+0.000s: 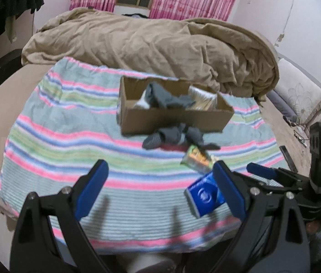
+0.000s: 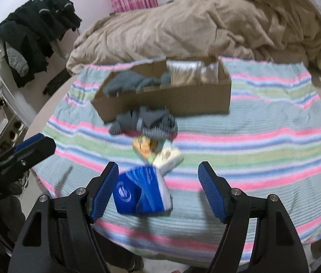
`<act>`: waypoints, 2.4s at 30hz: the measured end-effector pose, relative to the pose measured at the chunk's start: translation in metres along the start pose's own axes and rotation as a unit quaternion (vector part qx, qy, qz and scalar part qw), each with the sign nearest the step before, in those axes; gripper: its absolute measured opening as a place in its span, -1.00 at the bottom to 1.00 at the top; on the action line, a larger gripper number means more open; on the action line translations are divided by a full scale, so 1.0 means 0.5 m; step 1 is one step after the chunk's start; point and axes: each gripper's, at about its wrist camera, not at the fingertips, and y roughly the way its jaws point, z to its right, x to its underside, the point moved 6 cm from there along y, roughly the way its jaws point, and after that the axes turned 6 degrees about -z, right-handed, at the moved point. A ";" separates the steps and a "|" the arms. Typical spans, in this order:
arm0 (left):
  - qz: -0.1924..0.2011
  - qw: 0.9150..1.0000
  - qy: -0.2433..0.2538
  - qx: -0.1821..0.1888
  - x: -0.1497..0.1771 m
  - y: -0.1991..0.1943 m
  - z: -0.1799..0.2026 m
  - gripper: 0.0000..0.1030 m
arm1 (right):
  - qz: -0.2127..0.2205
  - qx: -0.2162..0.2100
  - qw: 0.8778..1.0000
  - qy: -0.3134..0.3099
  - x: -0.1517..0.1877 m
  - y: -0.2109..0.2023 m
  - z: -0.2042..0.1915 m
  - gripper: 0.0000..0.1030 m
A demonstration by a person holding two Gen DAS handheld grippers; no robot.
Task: Organize objects
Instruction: 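Grasp the cartoon tissue pack with the left gripper while the right grasps the blue tissue pack, then lower both tissue packs into the box and open both grippers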
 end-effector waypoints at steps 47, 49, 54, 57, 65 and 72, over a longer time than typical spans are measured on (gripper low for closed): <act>-0.081 0.992 0.091 -0.011 0.015 0.264 0.187 0.27 | 0.033 -0.002 0.996 0.085 0.001 -0.046 0.218 -0.71; -0.077 0.993 0.084 -0.006 0.017 0.242 0.178 0.27 | 0.037 -0.006 0.996 0.081 -0.006 -0.049 0.208 -0.71; -0.054 0.996 0.068 0.006 0.005 0.159 0.146 0.27 | 0.052 -0.008 0.997 0.065 -0.031 -0.072 0.179 -0.72; -0.032 0.998 0.054 0.008 -0.017 0.108 0.122 0.27 | 0.065 -0.009 0.996 0.056 -0.055 -0.090 0.163 -0.71; 0.016 0.999 0.032 0.011 -0.085 0.038 0.081 0.27 | 0.097 -0.013 0.995 0.023 -0.137 -0.117 0.103 -0.71; 0.044 0.999 0.019 -0.004 -0.157 0.034 0.032 0.27 | 0.110 -0.020 0.994 -0.005 -0.209 -0.100 0.054 -0.72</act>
